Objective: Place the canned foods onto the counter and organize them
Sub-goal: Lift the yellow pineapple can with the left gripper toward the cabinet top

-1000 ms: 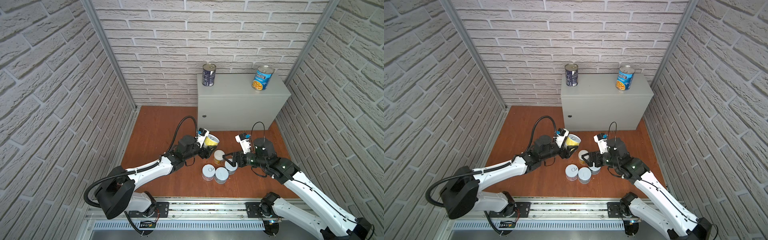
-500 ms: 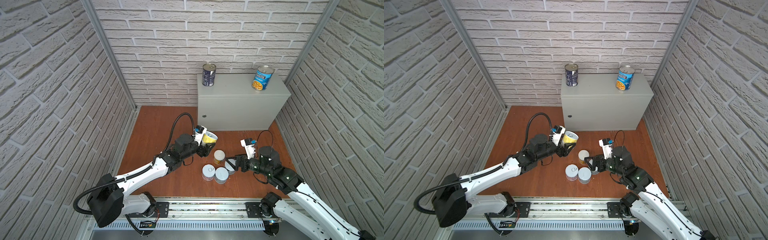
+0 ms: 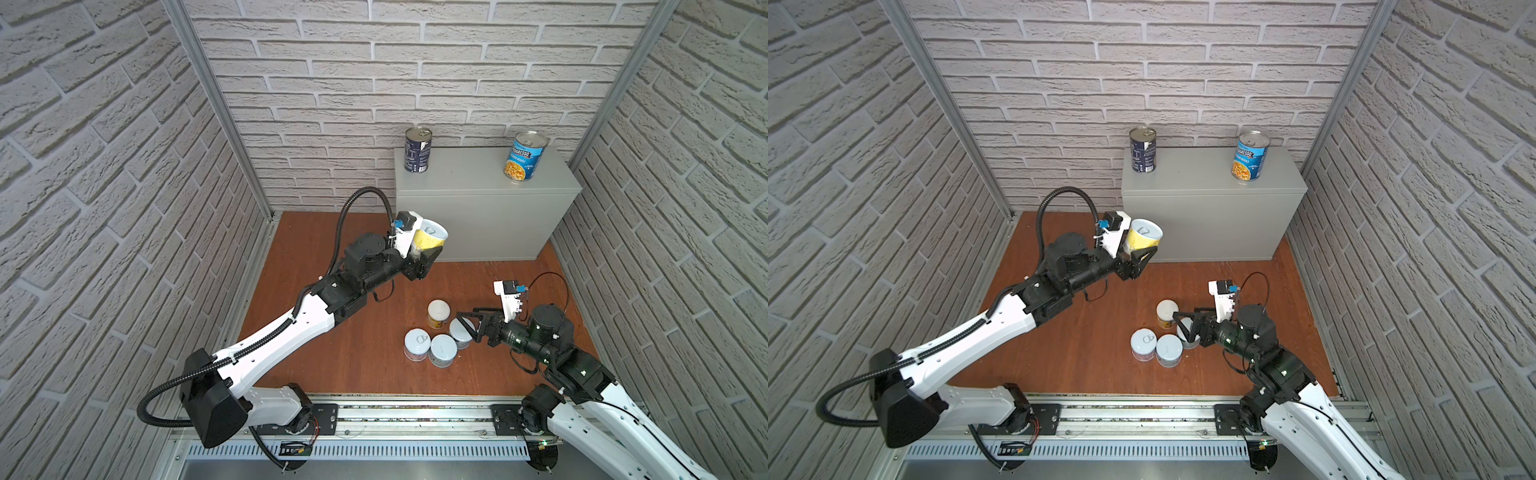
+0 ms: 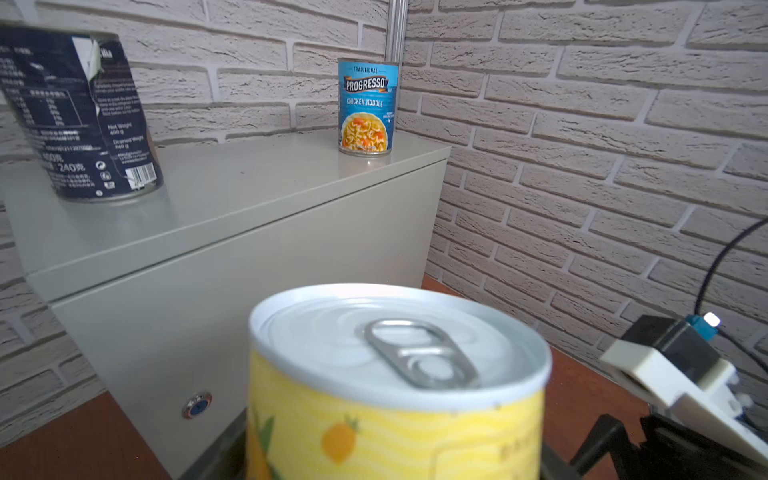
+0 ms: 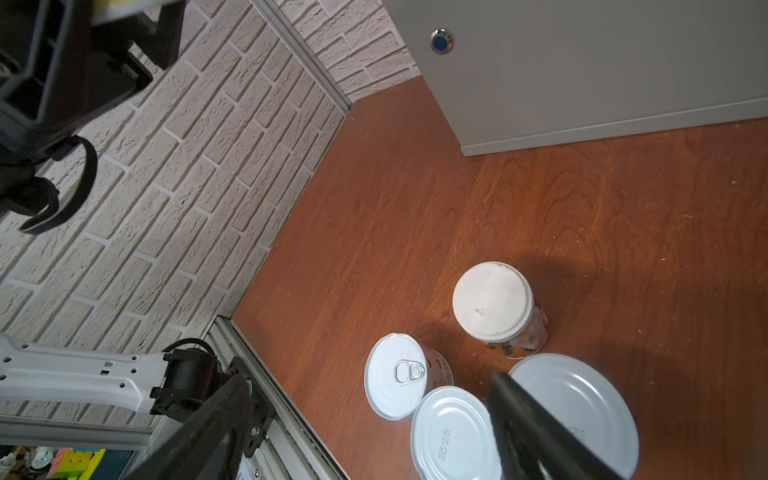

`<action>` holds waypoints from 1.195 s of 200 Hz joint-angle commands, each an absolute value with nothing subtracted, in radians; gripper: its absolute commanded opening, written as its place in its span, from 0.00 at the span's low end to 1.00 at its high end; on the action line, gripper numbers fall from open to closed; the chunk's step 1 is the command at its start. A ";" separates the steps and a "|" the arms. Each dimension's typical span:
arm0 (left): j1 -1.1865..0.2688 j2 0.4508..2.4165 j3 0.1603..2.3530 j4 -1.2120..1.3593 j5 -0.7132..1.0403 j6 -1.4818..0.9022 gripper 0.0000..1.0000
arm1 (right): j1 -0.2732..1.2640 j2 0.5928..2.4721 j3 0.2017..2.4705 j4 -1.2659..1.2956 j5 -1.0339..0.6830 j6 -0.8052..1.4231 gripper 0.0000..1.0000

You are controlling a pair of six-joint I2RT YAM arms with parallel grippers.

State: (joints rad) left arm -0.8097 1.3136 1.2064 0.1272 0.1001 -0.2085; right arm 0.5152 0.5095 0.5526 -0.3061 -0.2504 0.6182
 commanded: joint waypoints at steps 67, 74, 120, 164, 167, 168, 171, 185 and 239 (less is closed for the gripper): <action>-0.758 1.454 1.418 0.229 0.172 -0.188 0.45 | 0.522 0.487 0.523 -0.215 -0.213 0.604 0.90; -0.749 1.456 1.423 0.228 0.173 -0.188 0.45 | 0.522 0.490 0.524 -0.213 -0.217 0.607 0.90; -0.670 1.477 1.460 0.261 0.207 -0.212 0.45 | 0.522 0.472 0.492 -0.169 -0.217 0.640 0.90; -0.622 1.467 1.497 0.249 0.220 -0.189 0.45 | 0.521 0.484 0.471 -0.144 -0.232 0.656 0.90; -0.619 1.464 1.499 0.247 0.218 -0.187 0.45 | 0.521 0.487 0.470 -0.145 -0.232 0.656 0.90; -0.618 1.464 1.499 0.246 0.217 -0.185 0.45 | 0.521 0.486 0.470 -0.145 -0.233 0.658 0.91; -0.615 1.462 1.500 0.246 0.216 -0.182 0.44 | 0.521 0.489 0.469 -0.144 -0.233 0.660 0.90; -0.602 1.454 1.497 0.255 0.205 -0.168 0.45 | 0.522 0.491 0.458 -0.133 -0.235 0.676 0.90; -0.577 1.512 1.508 0.358 0.183 -0.087 0.44 | 0.521 0.463 0.399 -0.063 -0.204 0.726 0.90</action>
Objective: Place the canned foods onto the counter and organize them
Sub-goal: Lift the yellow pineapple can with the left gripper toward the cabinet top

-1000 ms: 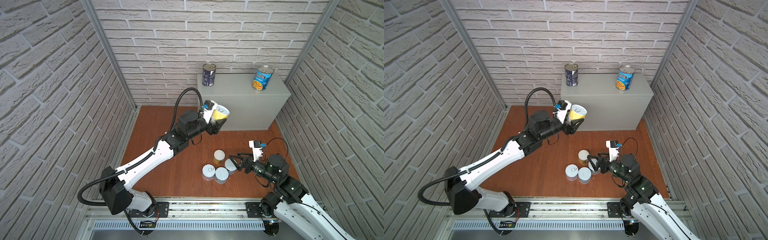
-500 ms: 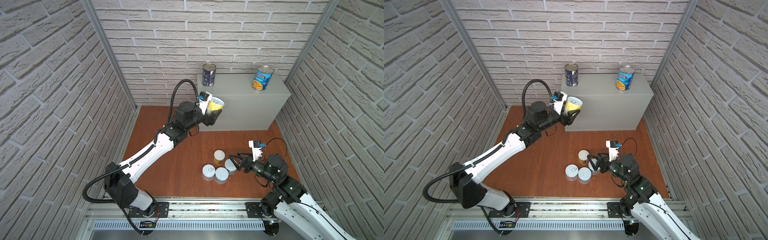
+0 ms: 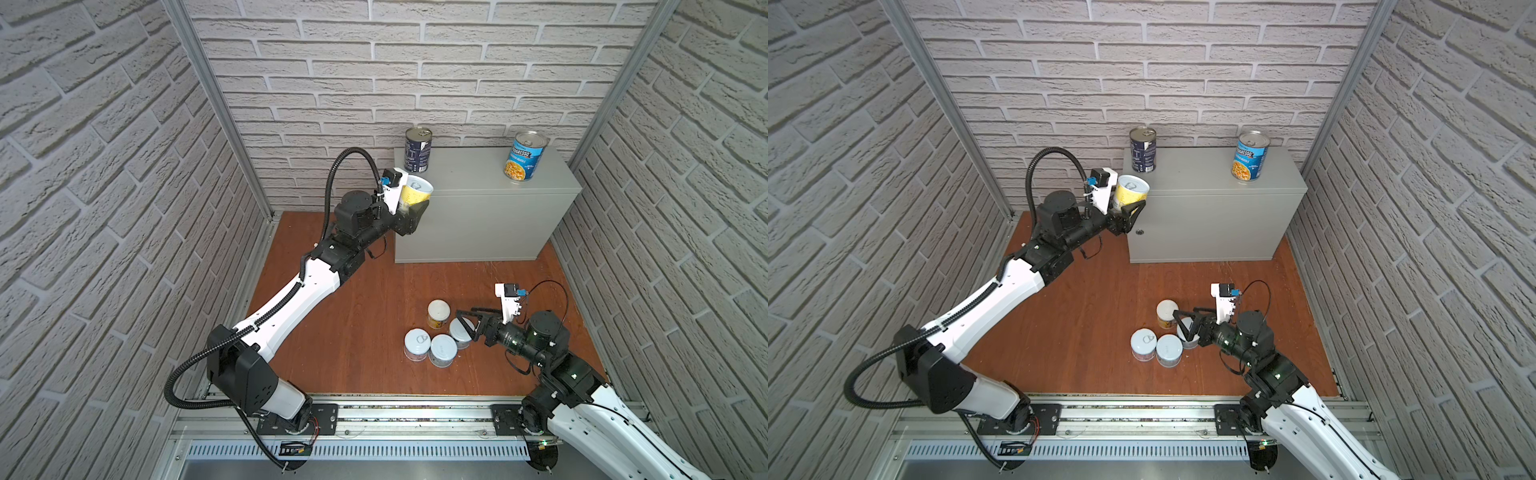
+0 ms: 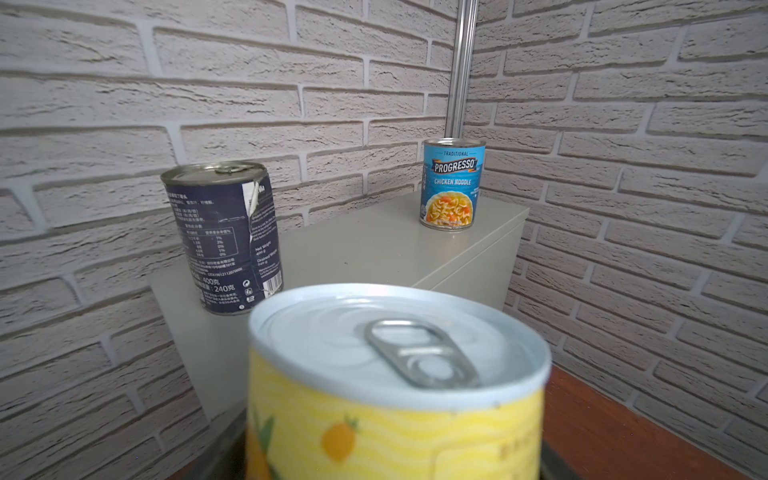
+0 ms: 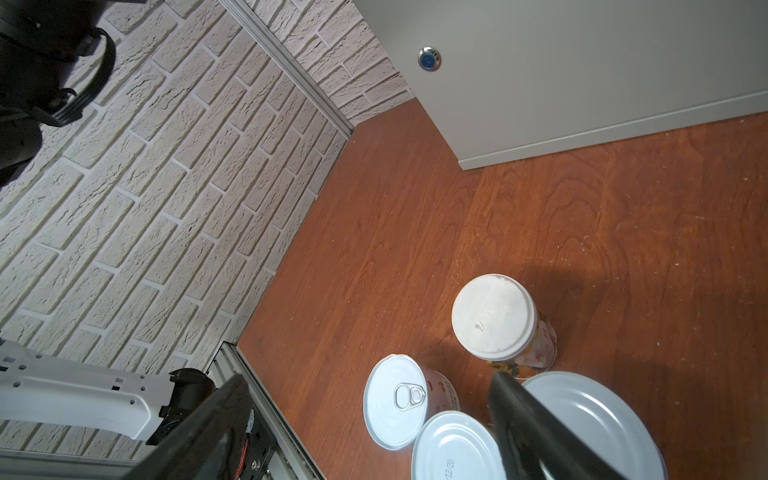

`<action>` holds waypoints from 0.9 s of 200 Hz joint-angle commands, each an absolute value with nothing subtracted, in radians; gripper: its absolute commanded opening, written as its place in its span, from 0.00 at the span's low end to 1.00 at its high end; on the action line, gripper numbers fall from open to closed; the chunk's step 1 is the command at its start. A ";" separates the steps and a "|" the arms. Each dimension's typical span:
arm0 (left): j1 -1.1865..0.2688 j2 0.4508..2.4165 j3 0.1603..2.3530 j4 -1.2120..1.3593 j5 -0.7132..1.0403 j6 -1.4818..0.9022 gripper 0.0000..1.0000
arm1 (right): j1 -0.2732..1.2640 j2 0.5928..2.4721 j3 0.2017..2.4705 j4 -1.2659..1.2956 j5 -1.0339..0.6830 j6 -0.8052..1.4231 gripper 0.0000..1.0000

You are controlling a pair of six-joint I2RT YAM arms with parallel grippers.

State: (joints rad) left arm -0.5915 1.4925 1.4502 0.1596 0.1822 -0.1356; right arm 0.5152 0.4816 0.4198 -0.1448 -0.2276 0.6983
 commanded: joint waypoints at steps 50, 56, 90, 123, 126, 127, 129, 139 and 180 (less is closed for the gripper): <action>-0.556 1.598 1.557 0.418 0.224 -0.091 0.44 | 0.521 0.429 0.437 -0.148 -0.157 0.700 0.91; -0.552 1.611 1.565 0.422 0.228 -0.093 0.44 | 0.522 0.424 0.438 -0.155 -0.155 0.696 0.90; -0.527 1.671 1.598 0.454 0.255 -0.123 0.44 | 0.521 0.397 0.434 -0.185 -0.138 0.693 0.90; -0.512 1.695 1.607 0.490 0.263 -0.120 0.44 | 0.522 0.369 0.423 -0.193 -0.138 0.698 0.91; -0.511 1.697 1.608 0.492 0.266 -0.121 0.44 | 0.522 0.368 0.420 -0.194 -0.138 0.699 0.91; -0.510 1.699 1.609 0.493 0.266 -0.120 0.44 | 0.522 0.368 0.420 -0.193 -0.138 0.699 0.91; -0.509 1.701 1.611 0.493 0.268 -0.120 0.44 | 0.522 0.367 0.420 -0.193 -0.138 0.698 0.91; -0.502 1.715 1.622 0.500 0.275 -0.119 0.44 | 0.521 0.367 0.417 -0.194 -0.144 0.697 0.91; -0.474 1.766 1.656 0.566 0.329 -0.179 0.44 | 0.521 0.379 0.407 -0.194 -0.159 0.699 0.91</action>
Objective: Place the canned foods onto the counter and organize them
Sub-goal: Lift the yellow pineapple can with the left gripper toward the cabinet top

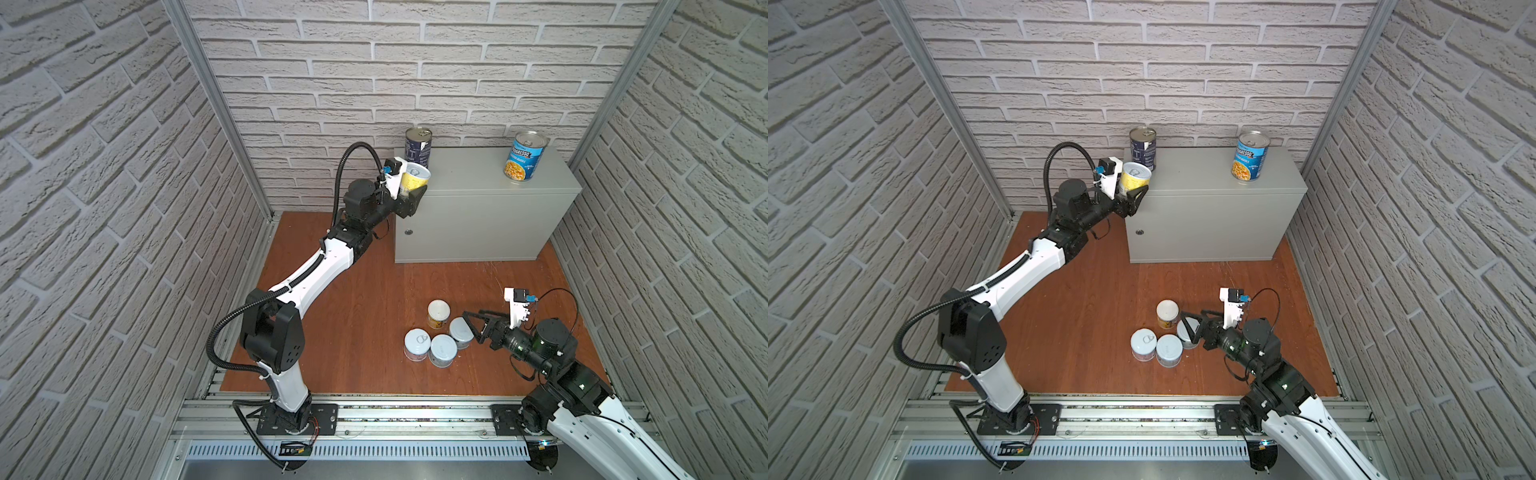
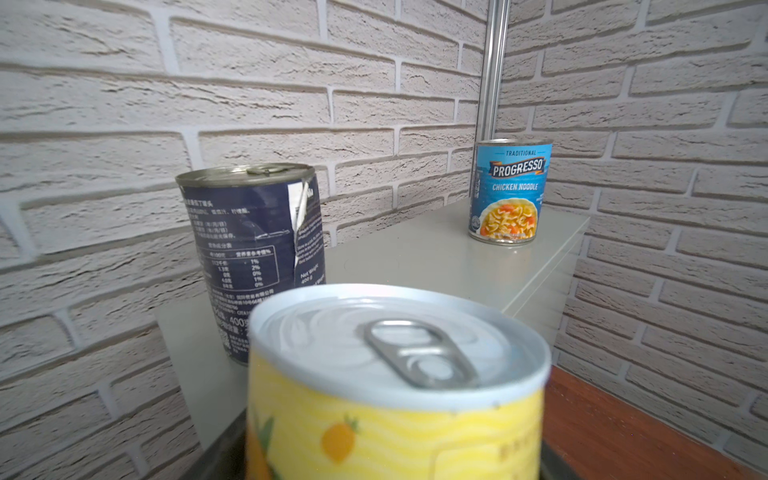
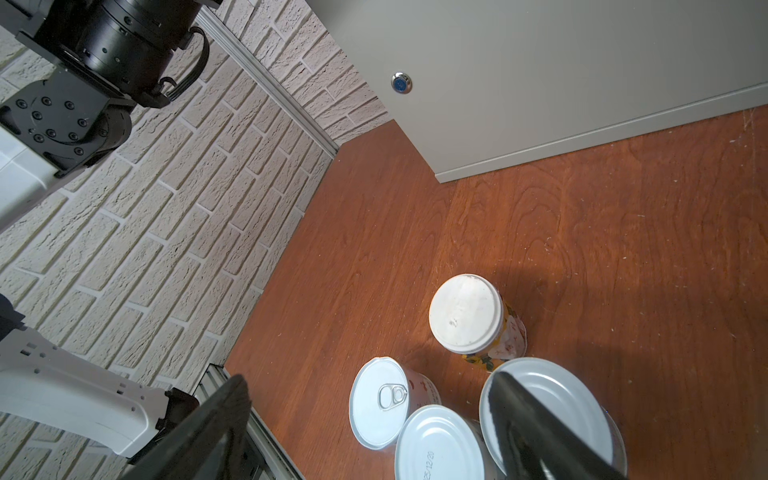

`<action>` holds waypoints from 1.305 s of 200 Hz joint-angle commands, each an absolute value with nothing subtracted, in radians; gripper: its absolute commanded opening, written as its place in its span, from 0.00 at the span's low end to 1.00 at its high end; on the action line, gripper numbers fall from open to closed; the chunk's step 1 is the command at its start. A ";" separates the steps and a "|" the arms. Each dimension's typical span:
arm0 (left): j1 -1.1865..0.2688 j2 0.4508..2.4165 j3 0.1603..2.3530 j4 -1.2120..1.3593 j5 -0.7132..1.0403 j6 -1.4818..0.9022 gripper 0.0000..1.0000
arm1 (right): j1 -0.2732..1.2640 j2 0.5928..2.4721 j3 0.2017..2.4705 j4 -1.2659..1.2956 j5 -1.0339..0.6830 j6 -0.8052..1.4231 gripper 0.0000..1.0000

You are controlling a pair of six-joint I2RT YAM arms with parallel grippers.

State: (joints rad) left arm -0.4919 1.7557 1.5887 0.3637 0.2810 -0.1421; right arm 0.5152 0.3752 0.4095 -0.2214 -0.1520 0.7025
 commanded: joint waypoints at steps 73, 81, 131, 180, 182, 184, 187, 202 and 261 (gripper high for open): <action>-0.453 1.865 1.720 0.607 0.344 -0.220 0.44 | 0.522 0.354 0.391 -0.213 -0.151 0.699 0.91; -0.452 1.874 1.727 0.606 0.341 -0.220 0.44 | 0.522 0.347 0.387 -0.215 -0.146 0.701 0.91; -0.436 1.918 1.753 0.601 0.341 -0.226 0.46 | 0.522 0.337 0.374 -0.222 -0.137 0.703 0.91; -0.415 1.968 1.792 0.594 0.363 -0.273 0.48 | 0.521 0.343 0.373 -0.220 -0.130 0.699 0.91; -0.415 1.970 1.793 0.595 0.364 -0.275 0.48 | 0.522 0.344 0.373 -0.220 -0.130 0.701 0.91; -0.414 1.972 1.793 0.595 0.364 -0.277 0.48 | 0.522 0.344 0.372 -0.218 -0.130 0.700 0.91; -0.413 1.975 1.795 0.595 0.365 -0.280 0.48 | 0.522 0.345 0.371 -0.218 -0.130 0.698 0.91; -0.411 1.988 1.804 0.589 0.366 -0.285 0.49 | 0.521 0.348 0.371 -0.219 -0.127 0.698 0.91; -0.406 2.046 1.861 0.552 0.424 -0.312 0.49 | 0.521 0.350 0.371 -0.228 -0.118 0.693 0.91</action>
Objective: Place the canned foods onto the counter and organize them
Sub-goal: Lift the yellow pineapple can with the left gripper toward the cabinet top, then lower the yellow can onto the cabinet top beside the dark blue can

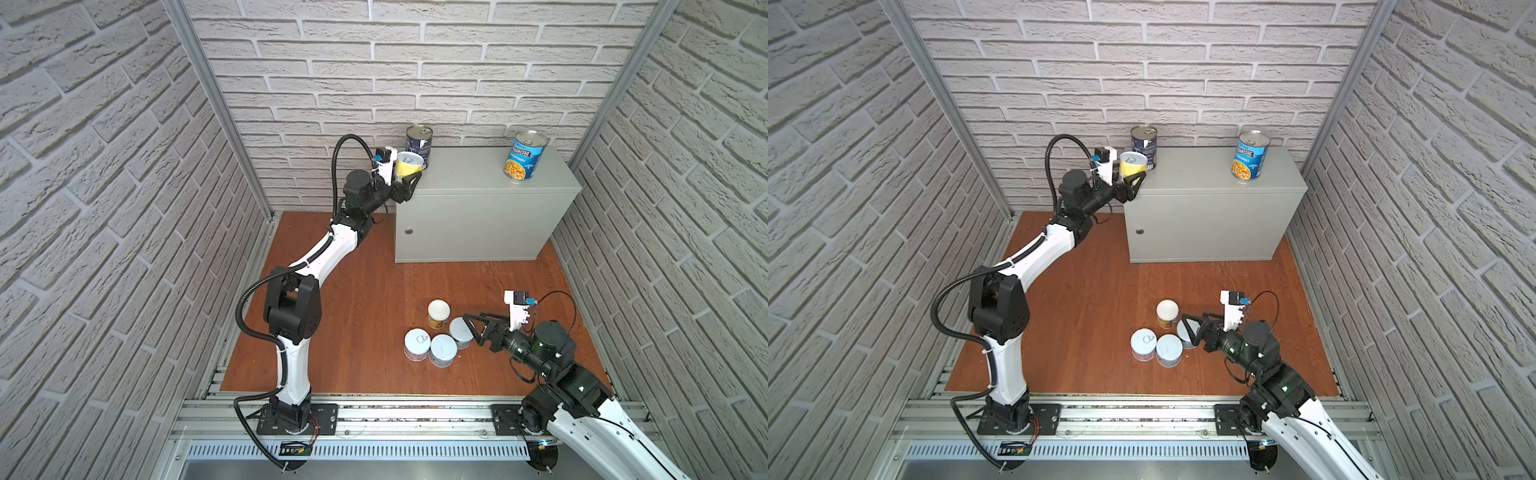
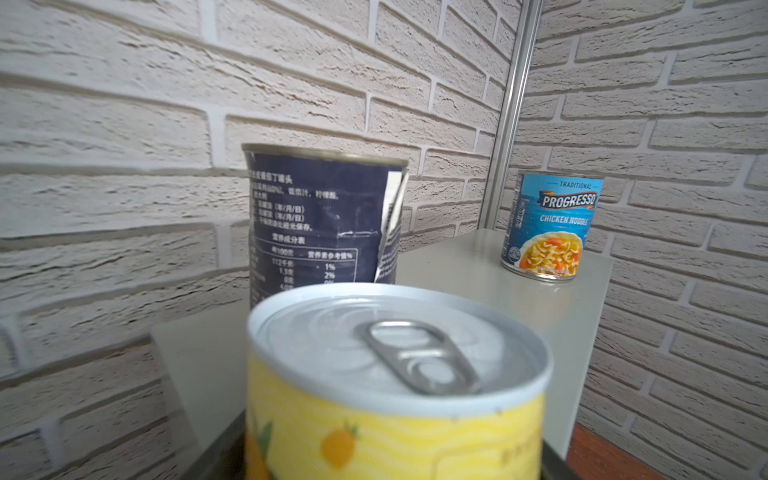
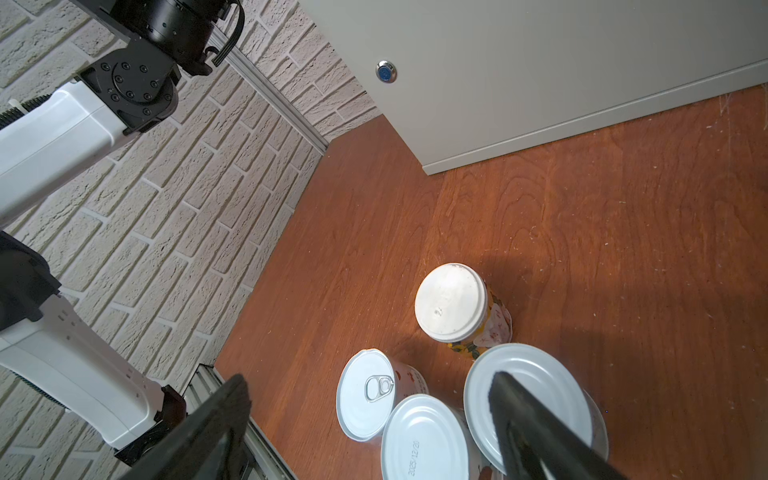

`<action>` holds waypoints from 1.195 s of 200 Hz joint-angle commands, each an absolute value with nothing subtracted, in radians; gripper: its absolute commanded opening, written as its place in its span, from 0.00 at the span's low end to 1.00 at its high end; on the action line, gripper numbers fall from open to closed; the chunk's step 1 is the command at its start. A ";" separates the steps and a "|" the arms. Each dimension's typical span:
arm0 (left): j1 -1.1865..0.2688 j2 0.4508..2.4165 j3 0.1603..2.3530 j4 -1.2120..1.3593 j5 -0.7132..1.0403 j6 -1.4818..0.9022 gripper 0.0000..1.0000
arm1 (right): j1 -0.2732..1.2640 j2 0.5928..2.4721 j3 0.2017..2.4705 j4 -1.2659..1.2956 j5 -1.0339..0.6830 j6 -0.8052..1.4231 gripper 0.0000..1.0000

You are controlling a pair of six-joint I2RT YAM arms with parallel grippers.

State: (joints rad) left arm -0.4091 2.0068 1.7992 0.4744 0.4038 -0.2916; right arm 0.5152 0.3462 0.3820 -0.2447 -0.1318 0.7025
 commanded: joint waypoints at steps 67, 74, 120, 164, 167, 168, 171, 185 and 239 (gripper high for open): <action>-0.406 2.070 1.878 0.539 0.459 -0.333 0.54 | 0.522 0.348 0.370 -0.241 -0.106 0.692 0.91; -0.406 2.069 1.876 0.536 0.461 -0.334 0.54 | 0.522 0.348 0.369 -0.241 -0.106 0.692 0.91; -0.404 2.040 1.891 0.459 0.458 -0.326 0.59 | 0.522 0.350 0.368 -0.241 -0.100 0.693 0.91; -0.402 2.029 1.911 0.388 0.463 -0.319 0.64 | 0.522 0.356 0.366 -0.231 -0.093 0.698 0.91; -0.402 2.030 1.911 0.387 0.463 -0.319 0.65 | 0.521 0.357 0.367 -0.230 -0.093 0.698 0.91; -0.402 2.030 1.912 0.386 0.463 -0.319 0.66 | 0.521 0.357 0.367 -0.229 -0.093 0.699 0.91; -0.402 2.032 1.914 0.383 0.465 -0.320 0.67 | 0.522 0.358 0.367 -0.227 -0.094 0.699 0.91; -0.403 2.039 1.925 0.366 0.469 -0.318 0.73 | 0.522 0.367 0.368 -0.221 -0.098 0.701 0.91; -0.400 2.058 1.953 0.334 0.459 -0.331 0.98 | 0.521 0.371 0.371 -0.224 -0.099 0.706 0.91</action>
State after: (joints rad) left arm -0.3988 2.0453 1.9163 0.3264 0.4541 -0.3252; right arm 0.5152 0.3733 0.3813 -0.2729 -0.1051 0.7013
